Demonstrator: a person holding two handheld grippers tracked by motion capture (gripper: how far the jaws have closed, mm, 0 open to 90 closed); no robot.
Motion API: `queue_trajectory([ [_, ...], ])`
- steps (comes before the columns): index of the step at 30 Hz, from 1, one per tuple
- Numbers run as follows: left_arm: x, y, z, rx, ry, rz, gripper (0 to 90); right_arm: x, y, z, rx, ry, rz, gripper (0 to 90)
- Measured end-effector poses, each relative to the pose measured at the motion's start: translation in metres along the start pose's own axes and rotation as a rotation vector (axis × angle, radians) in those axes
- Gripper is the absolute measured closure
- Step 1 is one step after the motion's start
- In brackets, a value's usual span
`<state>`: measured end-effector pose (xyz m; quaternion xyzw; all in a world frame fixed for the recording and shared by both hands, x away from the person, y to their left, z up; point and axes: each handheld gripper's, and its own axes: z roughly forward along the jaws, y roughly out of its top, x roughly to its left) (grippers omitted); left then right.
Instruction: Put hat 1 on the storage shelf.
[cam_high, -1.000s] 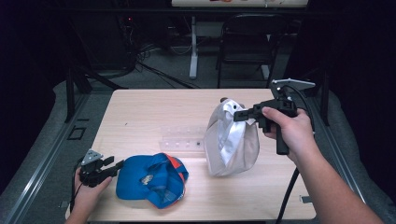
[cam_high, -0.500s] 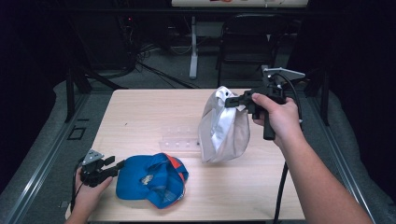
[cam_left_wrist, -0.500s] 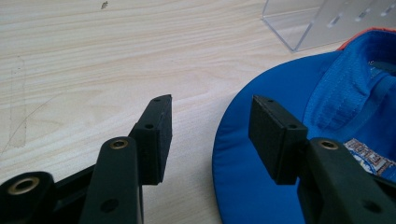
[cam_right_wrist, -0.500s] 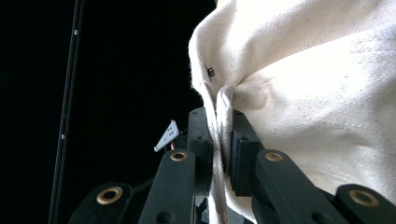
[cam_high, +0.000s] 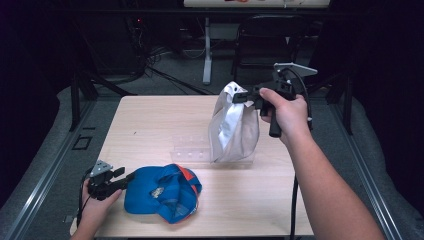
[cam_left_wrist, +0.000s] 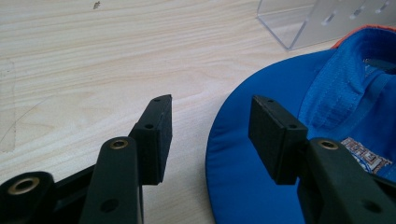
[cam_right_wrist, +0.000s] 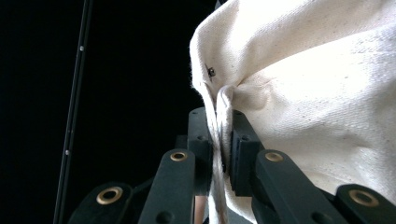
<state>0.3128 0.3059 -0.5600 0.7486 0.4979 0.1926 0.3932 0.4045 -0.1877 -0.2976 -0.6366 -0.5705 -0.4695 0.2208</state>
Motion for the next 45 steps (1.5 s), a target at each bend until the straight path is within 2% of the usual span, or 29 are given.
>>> queue_trajectory([
  [6, 0.0, 0.001, -0.001, 0.02, -0.007, 0.008, 50.0, 0.005, 0.006, 0.015, -0.007, 0.008, 0.008, 81.9],
  [12, -0.002, 0.001, 0.002, 0.003, -0.004, 0.001, 49.5, 0.009, 0.009, 0.032, -0.002, 0.012, 0.013, 81.9],
  [15, -0.004, 0.002, 0.003, 0.02, -0.011, 0.012, 49.4, 0.013, 0.009, 0.041, 0.002, 0.024, 0.013, 81.9],
  [18, -0.005, 0.001, 0.004, 0.009, -0.01, 0.011, 49.3, 0.015, 0.009, 0.046, 0.008, 0.023, 0.013, 81.9],
  [20, -0.005, 0.002, 0.003, 0.02, -0.012, 0.017, 49.3, 0.016, 0.01, 0.05, 0.002, 0.022, 0.016, 81.9],
  [21, -0.006, 0.001, 0.004, 0.006, -0.011, 0.015, 49.3, 0.017, 0.01, 0.054, -0.003, 0.023, 0.018, 81.9],
  [26, -0.006, 0.002, 0.004, 0.005, -0.011, 0.015, 49.3, 0.018, 0.012, 0.063, -0.005, 0.017, 0.026, 81.9],
  [31, -0.005, 0.003, 0.003, 0.016, -0.014, 0.02, 49.3, 0.015, 0.016, 0.077, -0.031, 0.005, 0.054, 81.9],
  [32, -0.006, 0.002, 0.004, 0.002, -0.011, 0.018, 49.2, 0.015, 0.016, 0.078, -0.026, -0.003, 0.058, 81.9],
  [38, -0.006, 0.003, 0.003, 0.013, -0.015, 0.022, 49.1, 0.012, 0.017, 0.086, -0.04, -0.013, 0.072, 81.9],
  [42, -0.011, 0.005, 0.003, -0.01, -0.019, 0.033, 48.5, 0.012, 0.017, 0.092, -0.047, -0.004, 0.074, 81.9],
  [44, -0.016, 0.008, 0.002, -0.005, -0.027, 0.049, 47.6, 0.012, 0.017, 0.095, -0.046, -0.003, 0.074, 81.9],
  [45, -0.021, 0.011, 0.001, -0.024, -0.043, 0.064, 47.1, 0.011, 0.016, 0.098, -0.043, 0.011, 0.071, 81.9],
])
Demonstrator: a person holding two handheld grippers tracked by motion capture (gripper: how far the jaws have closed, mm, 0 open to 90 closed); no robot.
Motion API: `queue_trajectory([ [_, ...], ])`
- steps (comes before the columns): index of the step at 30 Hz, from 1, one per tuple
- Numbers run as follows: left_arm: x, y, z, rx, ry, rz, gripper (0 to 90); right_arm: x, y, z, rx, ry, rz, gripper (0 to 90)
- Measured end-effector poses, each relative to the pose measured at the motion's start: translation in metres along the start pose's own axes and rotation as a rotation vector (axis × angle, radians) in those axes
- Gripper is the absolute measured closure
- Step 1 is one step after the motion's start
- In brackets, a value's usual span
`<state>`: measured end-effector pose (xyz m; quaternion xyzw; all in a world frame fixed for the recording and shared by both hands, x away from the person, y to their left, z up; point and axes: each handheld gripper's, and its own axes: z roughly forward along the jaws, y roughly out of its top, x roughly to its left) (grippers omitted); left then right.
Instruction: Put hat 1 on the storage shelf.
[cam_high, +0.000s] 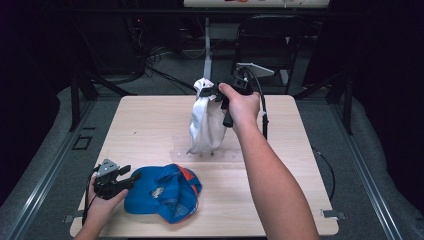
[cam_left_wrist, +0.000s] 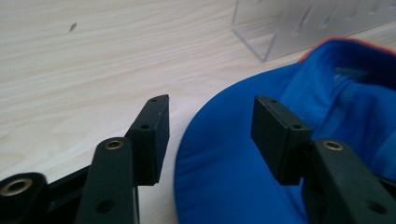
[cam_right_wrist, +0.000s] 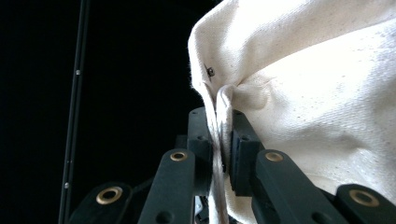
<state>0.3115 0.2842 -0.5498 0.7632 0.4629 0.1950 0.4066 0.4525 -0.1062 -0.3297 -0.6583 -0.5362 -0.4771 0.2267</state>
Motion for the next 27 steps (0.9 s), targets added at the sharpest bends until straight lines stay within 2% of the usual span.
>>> queue_trajectory([
  [1, 0.0, 0.0, 0.0, 0.0, 0.0, 0.0, 47.0, 0.0, 0.0, 0.0, 0.0, 0.0, 0.0, 81.9],
  [3, -0.008, 0.007, -0.002, -0.024, -0.009, 0.024, 47.0, -0.003, 0.0, 0.002, 0.004, 0.001, 0.004, 81.9],
  [4, -0.016, 0.014, -0.004, -0.052, -0.027, 0.036, 47.0, -0.004, 0.0, 0.003, 0.006, -0.001, 0.003, 81.8],
  [5, -0.016, 0.014, -0.004, -0.052, -0.027, 0.036, 47.1, -0.004, 0.0, 0.003, 0.006, -0.001, 0.003, 81.8],
  [7, -0.023, 0.02, -0.006, -0.071, -0.062, 0.038, 47.3, -0.007, -0.001, 0.005, 0.01, -0.002, 0.004, 81.9],
  [11, -0.039, 0.032, -0.005, -0.089, -0.1, 0.086, 48.6, -0.008, -0.003, 0.007, 0.02, 0.011, 0.003, 81.8],
  [12, -0.049, 0.038, -0.002, -0.091, -0.109, 0.12, 48.5, -0.007, -0.004, 0.007, 0.019, 0.022, 0.0, 81.9],
  [13, -0.049, 0.038, -0.002, -0.091, -0.109, 0.12, 48.5, -0.007, -0.004, 0.007, 0.019, 0.022, 0.0, 81.9],
  [14, -0.059, 0.047, 0.004, -0.093, -0.118, 0.149, 48.5, -0.006, -0.005, 0.008, 0.026, 0.027, -0.005, 81.8],
  [15, -0.059, 0.047, 0.004, -0.093, -0.118, 0.149, 48.5, -0.006, -0.005, 0.008, 0.026, 0.027, -0.005, 81.8],
  [16, -0.068, 0.053, 0.01, -0.104, -0.132, 0.162, 48.6, -0.004, -0.006, 0.009, 0.032, 0.025, -0.009, 81.8],
  [17, -0.068, 0.053, 0.01, -0.104, -0.132, 0.162, 48.6, -0.004, -0.007, 0.01, 0.031, 0.029, -0.014, 81.8],
  [18, -0.078, 0.061, 0.017, -0.098, -0.133, 0.178, 48.6, -0.003, -0.007, 0.01, 0.038, 0.03, -0.017, 81.8],
  [19, -0.078, 0.061, 0.017, -0.098, -0.133, 0.178, 48.8, -0.003, -0.007, 0.01, 0.038, 0.03, -0.017, 81.8],
  [20, -0.087, 0.069, 0.023, -0.105, -0.137, 0.188, 48.8, -0.002, -0.007, 0.011, 0.037, 0.032, -0.019, 81.8],
  [21, -0.087, 0.069, 0.023, -0.105, -0.137, 0.188, 48.9, -0.002, -0.007, 0.011, 0.037, 0.032, -0.019, 81.8],
  [24, -0.102, 0.083, 0.034, -0.111, -0.154, 0.201, 48.8, -0.001, -0.007, 0.014, 0.039, 0.034, -0.021, 81.8],
  [25, -0.102, 0.083, 0.034, -0.111, -0.154, 0.201, 48.4, -0.001, -0.007, 0.014, 0.039, 0.034, -0.021, 81.8],
  [27, -0.11, 0.089, 0.04, -0.121, -0.155, 0.222, 48.0, 0.0, -0.007, 0.014, 0.04, 0.037, -0.02, 81.8],
])
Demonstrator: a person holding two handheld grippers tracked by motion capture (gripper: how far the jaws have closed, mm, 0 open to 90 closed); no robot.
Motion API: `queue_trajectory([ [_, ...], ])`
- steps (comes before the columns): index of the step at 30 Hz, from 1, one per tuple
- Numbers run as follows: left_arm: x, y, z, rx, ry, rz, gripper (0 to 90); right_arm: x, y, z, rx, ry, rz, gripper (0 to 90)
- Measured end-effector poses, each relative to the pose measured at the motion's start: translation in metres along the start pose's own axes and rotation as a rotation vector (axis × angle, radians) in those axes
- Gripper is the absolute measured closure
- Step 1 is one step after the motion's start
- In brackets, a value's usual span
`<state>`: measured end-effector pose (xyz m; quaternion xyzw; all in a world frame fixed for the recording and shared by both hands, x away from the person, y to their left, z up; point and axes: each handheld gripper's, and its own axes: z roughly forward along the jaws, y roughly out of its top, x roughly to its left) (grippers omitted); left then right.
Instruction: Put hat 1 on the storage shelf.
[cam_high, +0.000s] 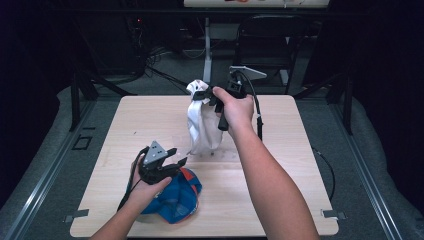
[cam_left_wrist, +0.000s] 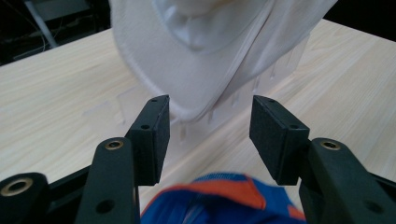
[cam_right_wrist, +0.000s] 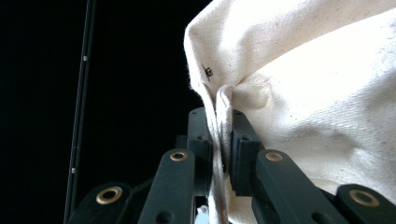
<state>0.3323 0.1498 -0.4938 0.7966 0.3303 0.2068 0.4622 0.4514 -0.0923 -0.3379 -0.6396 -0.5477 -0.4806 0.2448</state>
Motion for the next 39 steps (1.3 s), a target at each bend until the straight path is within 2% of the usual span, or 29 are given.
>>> queue_trajectory([
  [2, -0.005, 0.006, 0.006, 0.009, -0.001, 0.023, 46.9, 0.0, 0.0, 0.001, -0.001, -0.003, -0.003, 81.8],
  [5, -0.014, 0.015, 0.015, 0.008, 0.021, 0.043, 46.7, 0.001, -0.001, 0.002, -0.005, 0.003, -0.003, 81.8],
  [10, -0.018, 0.024, 0.025, 0.025, 0.062, 0.031, 48.2, 0.001, -0.002, 0.002, 0.002, 0.001, -0.009, 81.7],
  [11, -0.019, 0.025, 0.026, 0.023, 0.072, 0.034, 50.3, 0.001, -0.002, 0.002, 0.002, 0.001, -0.01, 81.8],
  [15, -0.02, 0.028, 0.026, 0.042, 0.081, 0.051, 67.6, 0.001, -0.004, 0.001, 0.005, -0.002, -0.012, 81.7],
  [21, -0.02, 0.024, 0.022, 0.037, 0.101, 0.078, 78.6, 0.0, -0.007, -0.001, 0.028, 0.002, -0.03, 81.6],
  [25, -0.015, 0.021, 0.018, 0.033, 0.1, 0.067, 80.8, 0.0, -0.009, -0.003, 0.026, -0.006, -0.042, 81.6],
  [31, -0.005, 0.014, 0.012, 0.019, 0.097, 0.024, 81.8, -0.004, -0.011, -0.007, 0.048, -0.027, -0.056, 81.0],
  [39, 0.002, 0.007, 0.006, 0.023, 0.101, 0.008, 82.6, -0.01, -0.012, -0.008, 0.042, -0.037, -0.057, 78.7],
])
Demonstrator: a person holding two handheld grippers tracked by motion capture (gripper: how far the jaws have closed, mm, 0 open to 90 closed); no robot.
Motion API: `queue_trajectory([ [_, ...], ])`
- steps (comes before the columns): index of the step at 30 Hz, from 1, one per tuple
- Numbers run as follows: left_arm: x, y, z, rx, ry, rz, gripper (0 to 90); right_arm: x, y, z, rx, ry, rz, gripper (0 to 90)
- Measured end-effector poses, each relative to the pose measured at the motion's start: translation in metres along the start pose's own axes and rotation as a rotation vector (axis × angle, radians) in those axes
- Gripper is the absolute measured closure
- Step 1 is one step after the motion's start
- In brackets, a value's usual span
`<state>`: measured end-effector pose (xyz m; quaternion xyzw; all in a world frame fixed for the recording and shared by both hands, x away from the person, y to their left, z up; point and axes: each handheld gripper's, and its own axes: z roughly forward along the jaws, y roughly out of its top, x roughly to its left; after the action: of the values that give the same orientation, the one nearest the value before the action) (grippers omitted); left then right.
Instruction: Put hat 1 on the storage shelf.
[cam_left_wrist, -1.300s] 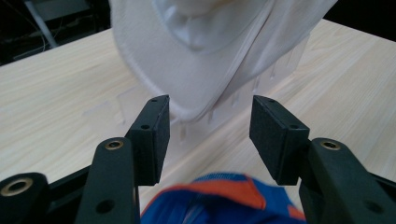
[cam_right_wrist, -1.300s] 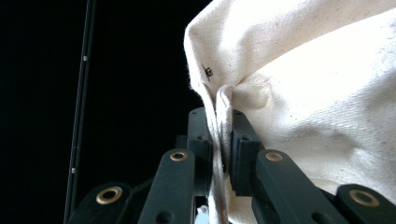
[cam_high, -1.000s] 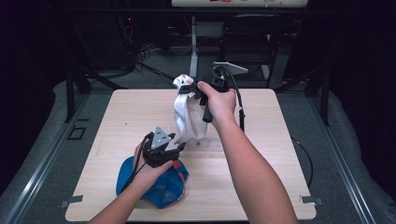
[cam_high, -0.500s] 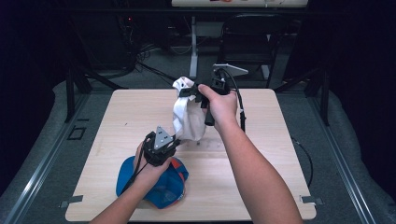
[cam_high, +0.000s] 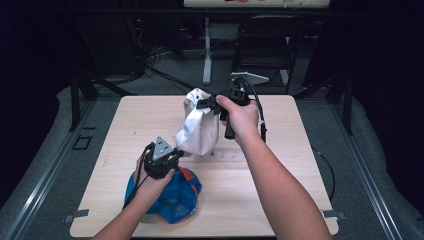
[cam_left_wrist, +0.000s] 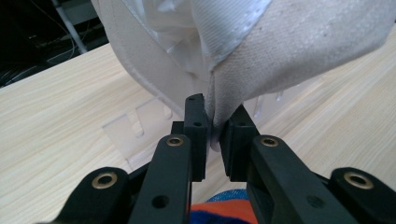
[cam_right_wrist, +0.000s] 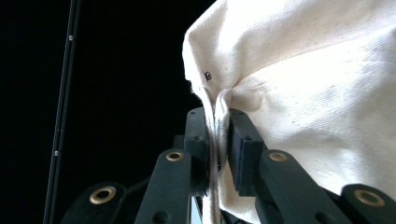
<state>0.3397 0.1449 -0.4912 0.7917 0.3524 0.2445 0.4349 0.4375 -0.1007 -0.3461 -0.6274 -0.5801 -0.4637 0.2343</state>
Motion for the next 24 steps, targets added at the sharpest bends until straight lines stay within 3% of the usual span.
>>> queue_trajectory([
  [8, 0.007, -0.01, 0.0, 0.018, -0.025, -0.015, 83.6, -0.005, -0.003, 0.0, 0.004, -0.019, -0.012, 75.5],
  [14, 0.022, -0.015, -0.002, 0.037, -0.078, -0.069, 83.9, -0.007, -0.006, -0.008, 0.003, -0.003, -0.027, 71.2],
  [17, 0.022, -0.015, -0.002, 0.041, -0.081, -0.064, 83.7, -0.008, -0.008, -0.013, -0.008, -0.003, -0.032, 69.4],
  [19, 0.02, -0.016, 0.001, 0.061, -0.081, -0.053, 83.8, -0.013, -0.009, -0.021, -0.027, -0.035, -0.059, 66.8],
  [20, 0.016, -0.017, 0.006, 0.096, -0.074, -0.023, 83.9, -0.016, -0.01, -0.025, -0.03, -0.042, -0.065, 65.8],
  [24, 0.015, -0.018, 0.006, 0.094, -0.061, -0.012, 83.2, -0.029, -0.013, -0.036, -0.048, -0.06, -0.07, 62.9],
])
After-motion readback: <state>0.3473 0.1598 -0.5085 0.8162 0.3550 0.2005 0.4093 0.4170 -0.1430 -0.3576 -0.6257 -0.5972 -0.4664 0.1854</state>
